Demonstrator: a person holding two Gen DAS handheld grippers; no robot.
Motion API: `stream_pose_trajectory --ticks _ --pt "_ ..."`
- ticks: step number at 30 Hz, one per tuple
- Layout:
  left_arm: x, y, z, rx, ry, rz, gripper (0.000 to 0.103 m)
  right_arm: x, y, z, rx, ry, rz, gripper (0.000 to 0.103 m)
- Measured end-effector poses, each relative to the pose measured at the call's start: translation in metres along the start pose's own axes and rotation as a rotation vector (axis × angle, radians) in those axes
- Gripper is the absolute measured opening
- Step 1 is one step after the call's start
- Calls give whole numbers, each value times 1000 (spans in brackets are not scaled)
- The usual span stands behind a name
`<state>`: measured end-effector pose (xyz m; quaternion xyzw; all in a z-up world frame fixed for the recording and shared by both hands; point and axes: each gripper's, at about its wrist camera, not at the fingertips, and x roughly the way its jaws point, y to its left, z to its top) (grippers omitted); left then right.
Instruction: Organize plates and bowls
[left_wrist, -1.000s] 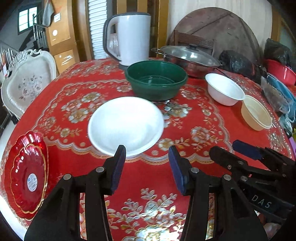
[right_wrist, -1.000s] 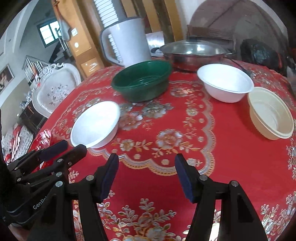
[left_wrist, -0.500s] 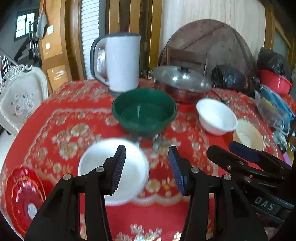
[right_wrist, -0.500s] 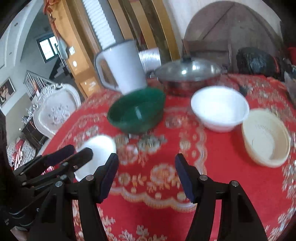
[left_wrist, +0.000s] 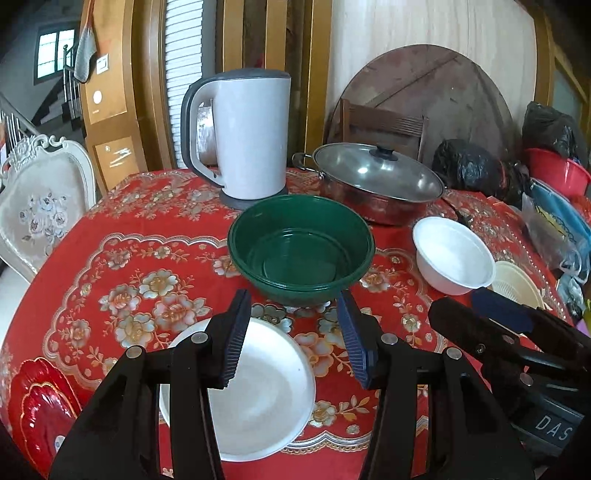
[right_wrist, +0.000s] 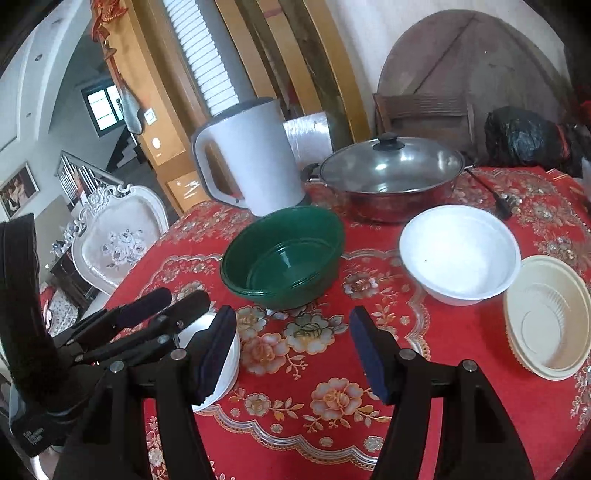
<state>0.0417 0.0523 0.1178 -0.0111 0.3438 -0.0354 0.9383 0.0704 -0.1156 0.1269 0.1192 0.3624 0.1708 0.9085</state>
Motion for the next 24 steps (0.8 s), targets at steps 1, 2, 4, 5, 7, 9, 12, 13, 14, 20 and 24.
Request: stream_pose_trajectory --ticks 1,2,4,5,7,9,12,13,14,20,24 --pt "0 0 0 1 1 -1 48 -1 0 0 -5 -3 -5 65" --pt "0 0 0 1 1 -1 48 -2 0 0 -5 -6 -4 65" --pt "1 0 0 0 2 4 48 0 -2 0 5 -3 3 66" --pt "1 1 0 -1 4 5 48 2 -3 0 8 2 4 66" --pt "3 1 -1 -4 10 7 48 5 -3 0 11 8 2 66" --pt "4 2 0 -3 11 14 48 8 -3 1 12 15 -1 66" --pt "6 2 -1 -3 16 18 48 11 -5 1 21 23 -2 66" --pt "7 2 -1 -4 18 17 48 12 -5 1 23 25 -6 66" --pt "6 3 -1 -5 18 16 48 12 -5 1 24 27 -8 66" --pt "5 4 0 -14 11 16 48 13 -5 0 22 25 -9 66" --pt "6 5 0 -8 18 17 48 14 -5 0 17 23 -3 66"
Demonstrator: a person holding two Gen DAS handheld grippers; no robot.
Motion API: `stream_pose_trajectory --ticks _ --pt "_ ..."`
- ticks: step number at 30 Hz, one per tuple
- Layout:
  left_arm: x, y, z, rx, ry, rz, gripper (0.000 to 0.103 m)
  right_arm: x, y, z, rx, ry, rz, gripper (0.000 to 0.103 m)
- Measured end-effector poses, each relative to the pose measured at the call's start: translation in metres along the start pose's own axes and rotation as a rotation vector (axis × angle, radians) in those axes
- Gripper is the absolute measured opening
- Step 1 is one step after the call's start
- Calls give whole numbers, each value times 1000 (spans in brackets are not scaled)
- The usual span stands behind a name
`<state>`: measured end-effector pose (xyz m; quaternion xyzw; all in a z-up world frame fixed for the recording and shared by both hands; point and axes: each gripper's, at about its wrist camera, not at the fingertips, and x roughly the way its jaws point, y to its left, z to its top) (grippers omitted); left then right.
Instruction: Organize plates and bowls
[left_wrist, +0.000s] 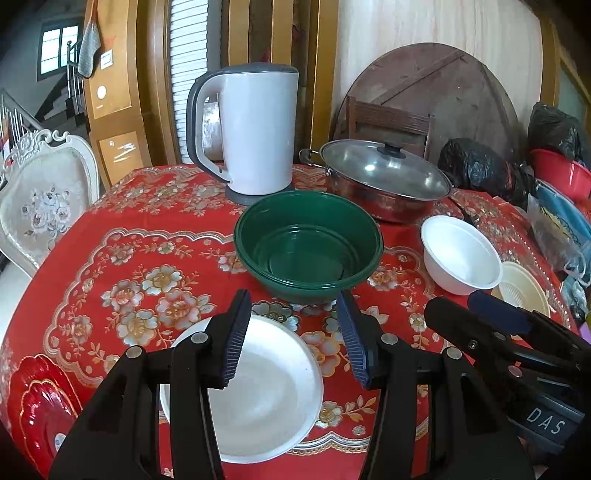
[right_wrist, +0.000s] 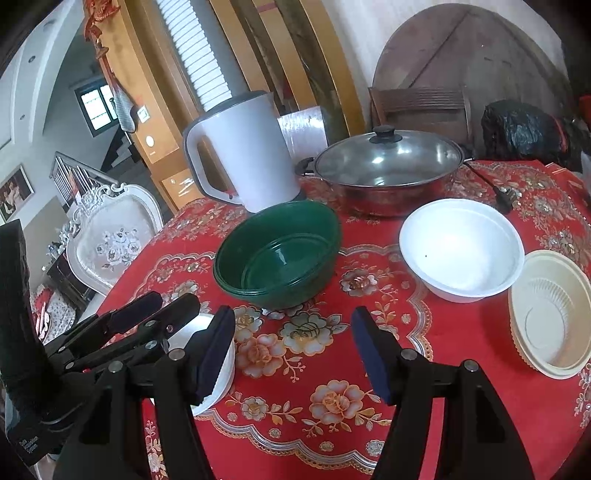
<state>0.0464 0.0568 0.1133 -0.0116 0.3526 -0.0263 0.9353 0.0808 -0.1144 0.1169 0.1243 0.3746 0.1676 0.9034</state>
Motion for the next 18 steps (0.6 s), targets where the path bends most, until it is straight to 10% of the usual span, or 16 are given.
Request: stream_pose_trajectory --ticks 18 --pt "62 43 56 -59 158 16 48 61 -10 29 76 123 23 66"
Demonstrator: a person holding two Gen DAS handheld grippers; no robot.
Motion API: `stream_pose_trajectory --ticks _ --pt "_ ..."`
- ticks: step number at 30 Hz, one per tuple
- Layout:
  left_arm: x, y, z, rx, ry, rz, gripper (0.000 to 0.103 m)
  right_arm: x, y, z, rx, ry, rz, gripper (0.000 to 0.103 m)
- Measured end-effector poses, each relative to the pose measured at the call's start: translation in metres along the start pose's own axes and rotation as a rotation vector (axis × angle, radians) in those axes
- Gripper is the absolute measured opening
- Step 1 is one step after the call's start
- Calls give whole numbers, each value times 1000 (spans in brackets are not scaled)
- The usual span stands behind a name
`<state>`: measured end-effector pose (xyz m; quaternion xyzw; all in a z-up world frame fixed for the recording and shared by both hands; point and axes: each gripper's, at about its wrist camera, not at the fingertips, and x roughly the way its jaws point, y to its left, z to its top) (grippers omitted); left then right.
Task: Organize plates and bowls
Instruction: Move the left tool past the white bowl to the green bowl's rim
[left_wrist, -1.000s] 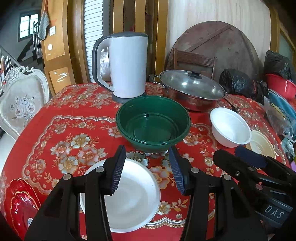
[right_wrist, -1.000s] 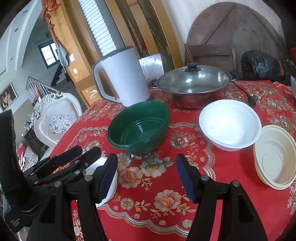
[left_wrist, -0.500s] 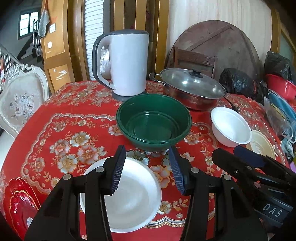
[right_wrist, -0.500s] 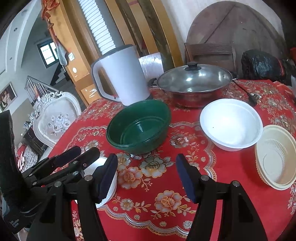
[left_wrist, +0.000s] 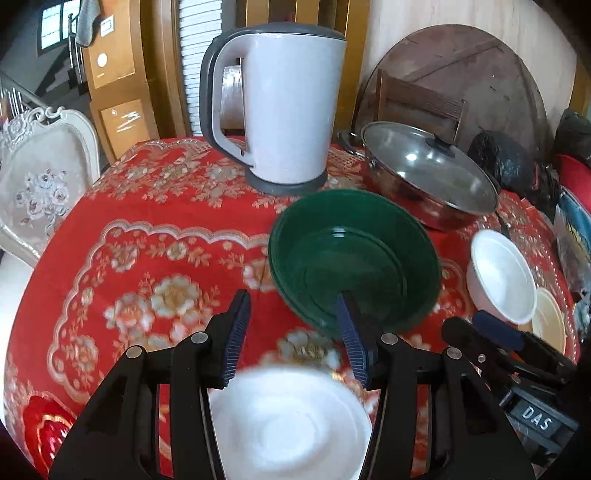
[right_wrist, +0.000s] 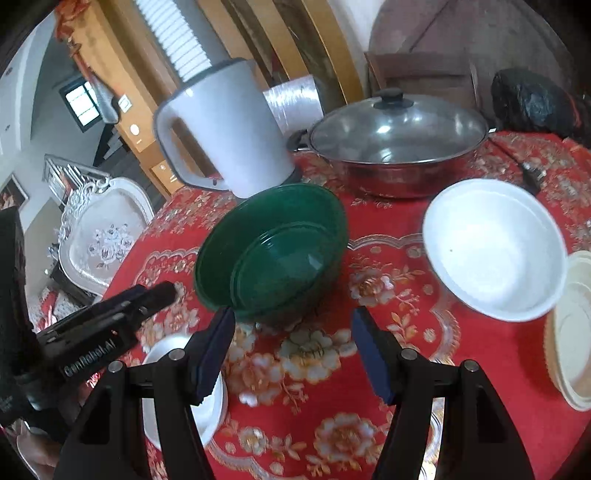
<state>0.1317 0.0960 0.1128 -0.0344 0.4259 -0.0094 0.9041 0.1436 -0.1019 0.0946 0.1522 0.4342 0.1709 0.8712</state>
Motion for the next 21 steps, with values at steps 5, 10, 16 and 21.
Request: stream_pose_trajectory --ticks 5,10,16,21 --pt "29 10 16 -39 71 -11 48 24 -11 15 79 29 30 66" --pt "56 15 19 -41 114 16 48 46 -8 20 77 76 46 66" --pt "76 15 18 -55 140 11 40 53 -5 18 32 82 40 60" --pt "80 6 14 2 134 49 20 56 -4 15 -19 91 -9 40"
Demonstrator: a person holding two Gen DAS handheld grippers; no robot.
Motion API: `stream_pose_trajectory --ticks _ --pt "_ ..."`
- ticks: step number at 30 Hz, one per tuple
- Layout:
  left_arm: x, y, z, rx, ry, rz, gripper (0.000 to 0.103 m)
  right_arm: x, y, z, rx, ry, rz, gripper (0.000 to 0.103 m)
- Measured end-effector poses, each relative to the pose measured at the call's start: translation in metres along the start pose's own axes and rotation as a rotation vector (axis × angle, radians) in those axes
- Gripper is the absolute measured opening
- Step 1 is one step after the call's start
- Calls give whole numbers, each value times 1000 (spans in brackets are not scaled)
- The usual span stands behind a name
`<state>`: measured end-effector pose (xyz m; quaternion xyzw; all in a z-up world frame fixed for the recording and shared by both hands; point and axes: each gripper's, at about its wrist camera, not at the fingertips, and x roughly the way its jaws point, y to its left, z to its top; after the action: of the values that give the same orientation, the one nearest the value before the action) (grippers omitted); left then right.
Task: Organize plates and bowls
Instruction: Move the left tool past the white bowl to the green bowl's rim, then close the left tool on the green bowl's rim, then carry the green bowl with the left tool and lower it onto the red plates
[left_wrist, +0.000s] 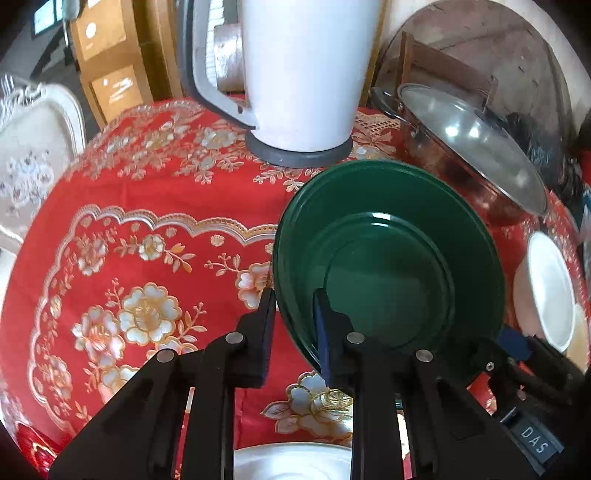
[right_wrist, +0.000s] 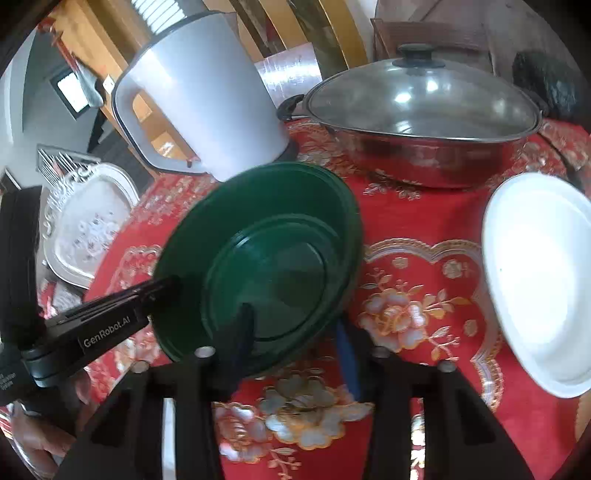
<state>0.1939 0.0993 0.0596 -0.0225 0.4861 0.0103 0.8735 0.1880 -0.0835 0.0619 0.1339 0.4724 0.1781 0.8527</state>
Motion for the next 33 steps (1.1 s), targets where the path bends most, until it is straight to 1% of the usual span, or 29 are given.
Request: stream_pose_trajectory --ticks 2,4,7,10,14,18,22,24,29,33 --pt "-1 1 -1 0 0 -14 19 -2 0 -2 -15 -2 -12 39" --pt "-4 3 -2 -8 -1 -18 19 -7 4 -3 -49 -19 -56 37" --pt "-12 4 -4 -18 -11 -32 19 -18 7 -4 -53 -34 -47 37" --pt "-26 5 -7 -18 -34 -28 19 -31 14 -5 -79 -57 -66 37" --pt "-46 12 -14 -29 -50 -34 19 -47 22 -10 -90 -79 -58 37" --pt "-73 31 -29 -50 -79 -37 20 -58 37 -17 -106 -80 -36 37" --pt "-96 55 -48 -76 -90 -30 20 -67 56 -29 -134 -64 14 37" --pt "-109 65 -60 -86 -105 -12 20 -72 68 -38 -150 -52 45 37" --pt "-139 95 -96 -120 -137 52 20 -73 103 -58 -206 -34 89 38" --pt "-159 121 -123 -163 -149 61 20 -74 129 -77 -246 -15 129 39"
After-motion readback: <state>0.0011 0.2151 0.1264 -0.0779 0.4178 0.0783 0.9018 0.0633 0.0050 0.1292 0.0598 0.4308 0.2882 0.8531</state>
